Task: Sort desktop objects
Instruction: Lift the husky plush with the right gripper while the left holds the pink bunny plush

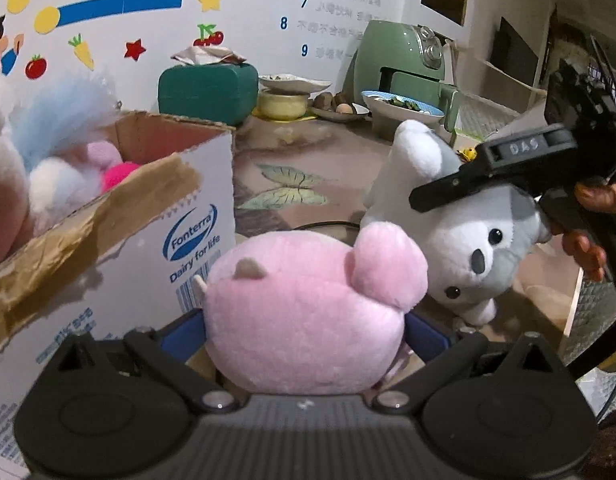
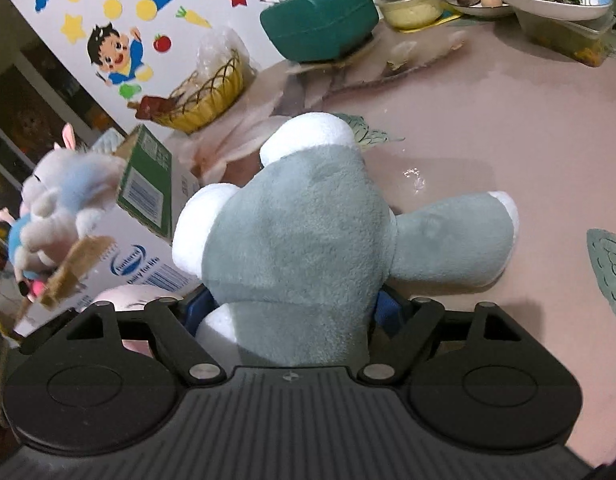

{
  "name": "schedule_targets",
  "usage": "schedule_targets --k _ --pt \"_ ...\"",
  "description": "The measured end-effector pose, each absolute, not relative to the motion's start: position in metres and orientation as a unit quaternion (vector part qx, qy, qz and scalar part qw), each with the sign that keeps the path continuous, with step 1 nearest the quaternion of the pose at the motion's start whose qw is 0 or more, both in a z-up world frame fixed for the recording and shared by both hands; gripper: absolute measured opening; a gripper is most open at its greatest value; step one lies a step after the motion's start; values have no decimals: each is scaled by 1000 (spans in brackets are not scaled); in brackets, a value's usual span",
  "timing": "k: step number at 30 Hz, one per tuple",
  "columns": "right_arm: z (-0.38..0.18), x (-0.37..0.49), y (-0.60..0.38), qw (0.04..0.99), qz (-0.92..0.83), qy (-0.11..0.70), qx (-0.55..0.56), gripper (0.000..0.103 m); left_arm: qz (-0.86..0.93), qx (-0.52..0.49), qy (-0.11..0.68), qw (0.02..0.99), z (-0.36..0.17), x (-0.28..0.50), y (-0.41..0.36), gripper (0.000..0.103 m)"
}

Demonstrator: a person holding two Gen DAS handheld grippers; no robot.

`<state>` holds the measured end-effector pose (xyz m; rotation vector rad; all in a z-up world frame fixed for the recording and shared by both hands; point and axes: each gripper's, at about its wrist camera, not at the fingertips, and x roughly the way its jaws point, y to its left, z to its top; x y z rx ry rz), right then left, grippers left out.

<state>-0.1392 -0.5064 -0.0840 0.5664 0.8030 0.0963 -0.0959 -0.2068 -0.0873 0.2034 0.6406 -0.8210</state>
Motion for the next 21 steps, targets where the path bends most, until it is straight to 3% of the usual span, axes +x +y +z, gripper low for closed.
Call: schedule_targets --k 10,21 --pt "-86 -138 -502 879 52 392 265 100 -385 115 285 871 -87 -97 -220 103" --pt "-90 -145 -520 861 61 369 345 100 -387 9 288 876 -74 -93 -199 98"
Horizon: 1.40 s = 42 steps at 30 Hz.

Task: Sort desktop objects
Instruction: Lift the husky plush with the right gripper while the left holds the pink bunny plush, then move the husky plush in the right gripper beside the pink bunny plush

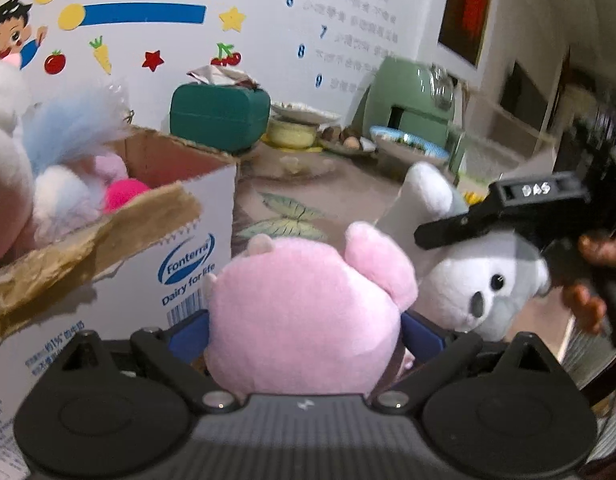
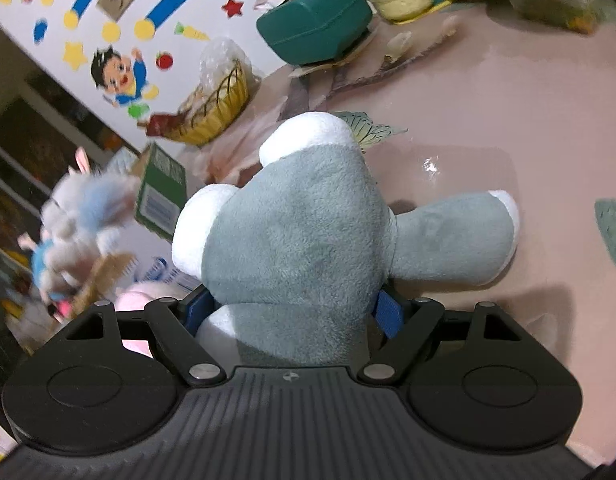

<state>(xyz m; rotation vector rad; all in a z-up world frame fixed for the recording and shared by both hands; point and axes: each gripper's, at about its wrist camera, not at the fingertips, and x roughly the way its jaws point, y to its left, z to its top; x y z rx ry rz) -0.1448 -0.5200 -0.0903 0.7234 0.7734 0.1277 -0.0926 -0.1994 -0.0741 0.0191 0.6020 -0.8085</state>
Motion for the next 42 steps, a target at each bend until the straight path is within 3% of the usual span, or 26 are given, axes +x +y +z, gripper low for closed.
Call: schedule_targets --k 1,2,4,14,21,25,29,38,42 --pt "-91 -145 -523 857 65 364 360 100 -389 3 285 876 -71 -93 -198 94" --pt "-92 -145 -527 853 68 359 374 100 -392 -5 281 876 -67 -94 -195 84" --pt "-93 -146 -532 849 65 353 389 100 -395 -20 274 877 -58 -94 -191 80" --pt "-103 -148 -545 847 21 367 384 103 -386 39 298 872 -56 -98 -189 98" --pt "-67 -163 -542 872 -6 335 357 103 -420 94 323 843 -69 -108 -204 103" --pt "-40 -167 -510 887 71 319 327 103 -420 108 327 839 -77 -106 -213 103" --pt "-33 -156 -466 878 156 352 285 103 -412 126 327 841 -86 -100 -226 103" --pt "-55 -134 -401 881 176 413 151 103 -405 116 292 858 -92 -94 -237 103" --pt "-54 -143 -410 884 164 402 174 103 -401 175 278 856 -89 -105 -249 103"
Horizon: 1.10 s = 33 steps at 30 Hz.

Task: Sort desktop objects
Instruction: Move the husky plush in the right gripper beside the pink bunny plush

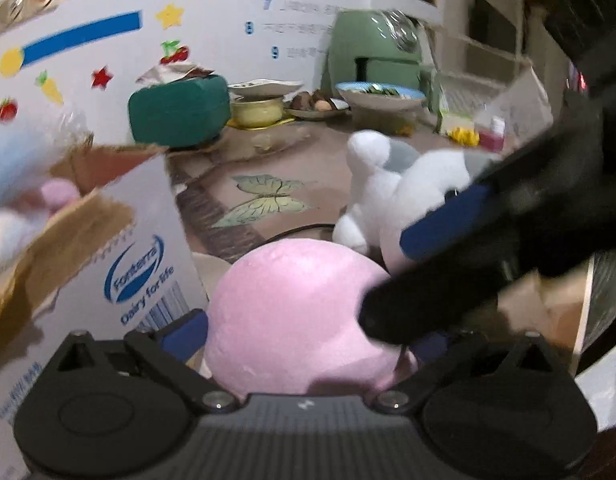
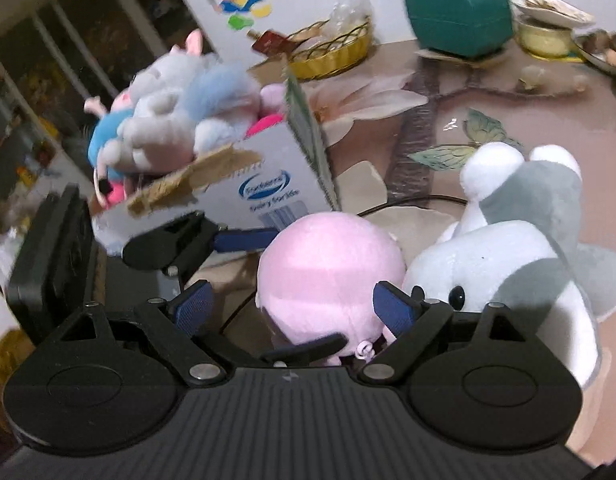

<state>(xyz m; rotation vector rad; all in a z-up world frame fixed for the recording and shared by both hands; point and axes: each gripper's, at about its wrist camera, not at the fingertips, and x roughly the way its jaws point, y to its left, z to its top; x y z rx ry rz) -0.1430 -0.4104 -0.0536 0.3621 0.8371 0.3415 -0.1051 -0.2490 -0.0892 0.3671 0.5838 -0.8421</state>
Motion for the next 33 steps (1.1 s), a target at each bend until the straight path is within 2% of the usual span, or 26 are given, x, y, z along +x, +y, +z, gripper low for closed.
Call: schedule_targets --k 7,14,23,33 --pt "-43 -193 -435 890 104 388 215 103 -393 201 266 857 -81 -112 -241 103" --pt "-73 -209 -448 900 5 384 207 103 -412 224 273 840 -81 -108 -252 103" --pt "-108 -184 -432 928 -30 355 107 103 -417 241 277 831 -85 -103 -264 103" --pt "-122 -175 -432 947 -34 313 61 103 -397 255 277 837 -84 -101 -272 103"
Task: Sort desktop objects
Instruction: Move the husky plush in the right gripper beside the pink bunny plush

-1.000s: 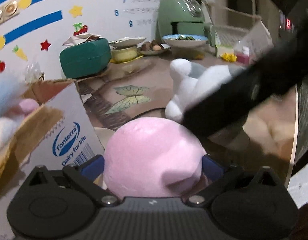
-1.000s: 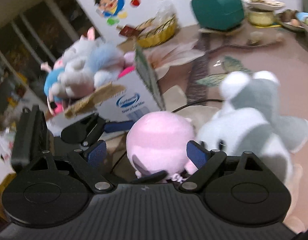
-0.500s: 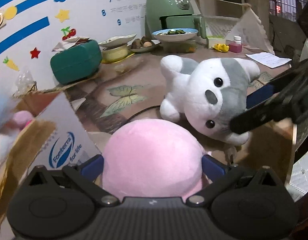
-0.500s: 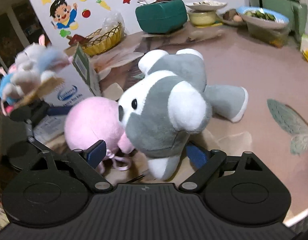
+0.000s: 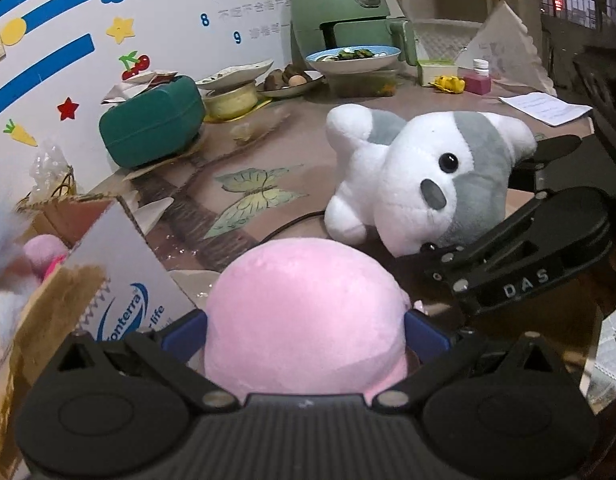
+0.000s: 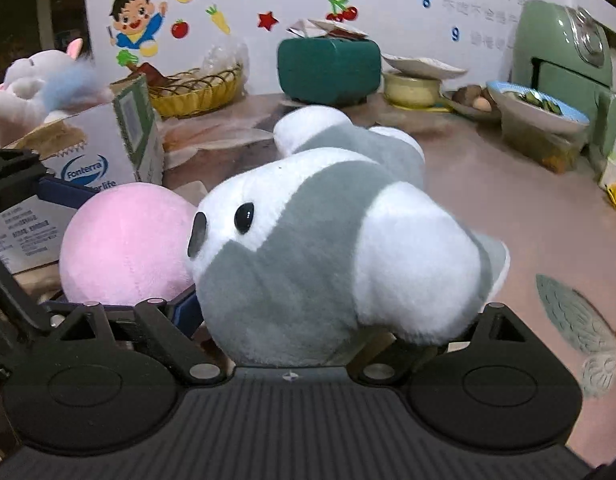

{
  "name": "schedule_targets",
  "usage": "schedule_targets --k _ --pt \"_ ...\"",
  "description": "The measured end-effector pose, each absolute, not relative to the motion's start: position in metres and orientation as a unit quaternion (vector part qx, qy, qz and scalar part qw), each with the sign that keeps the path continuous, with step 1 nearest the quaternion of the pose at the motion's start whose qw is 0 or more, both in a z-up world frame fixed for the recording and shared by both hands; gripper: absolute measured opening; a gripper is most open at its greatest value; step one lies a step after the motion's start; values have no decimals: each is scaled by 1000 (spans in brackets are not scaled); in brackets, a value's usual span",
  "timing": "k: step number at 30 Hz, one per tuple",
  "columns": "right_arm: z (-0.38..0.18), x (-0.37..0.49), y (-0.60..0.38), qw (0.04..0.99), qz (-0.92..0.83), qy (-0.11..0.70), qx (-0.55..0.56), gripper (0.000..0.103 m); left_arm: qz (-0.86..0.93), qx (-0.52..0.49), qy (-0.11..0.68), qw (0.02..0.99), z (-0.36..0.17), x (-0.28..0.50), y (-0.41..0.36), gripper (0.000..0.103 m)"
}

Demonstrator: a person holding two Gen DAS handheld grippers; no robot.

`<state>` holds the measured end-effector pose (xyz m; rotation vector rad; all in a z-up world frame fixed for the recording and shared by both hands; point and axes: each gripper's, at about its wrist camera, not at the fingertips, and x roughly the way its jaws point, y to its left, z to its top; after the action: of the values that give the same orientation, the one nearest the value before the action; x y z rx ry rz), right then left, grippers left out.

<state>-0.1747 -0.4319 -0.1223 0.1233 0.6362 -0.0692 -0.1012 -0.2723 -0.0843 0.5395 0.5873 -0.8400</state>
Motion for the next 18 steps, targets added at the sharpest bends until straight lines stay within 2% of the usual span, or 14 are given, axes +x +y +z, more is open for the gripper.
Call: schedule_targets --k 9,18 --pt "-99 -174 -452 937 -12 335 101 101 -379 217 271 858 -87 -99 -272 102" --pt "-63 -184 -452 945 2 317 76 97 -387 142 265 872 -79 -92 -258 92"
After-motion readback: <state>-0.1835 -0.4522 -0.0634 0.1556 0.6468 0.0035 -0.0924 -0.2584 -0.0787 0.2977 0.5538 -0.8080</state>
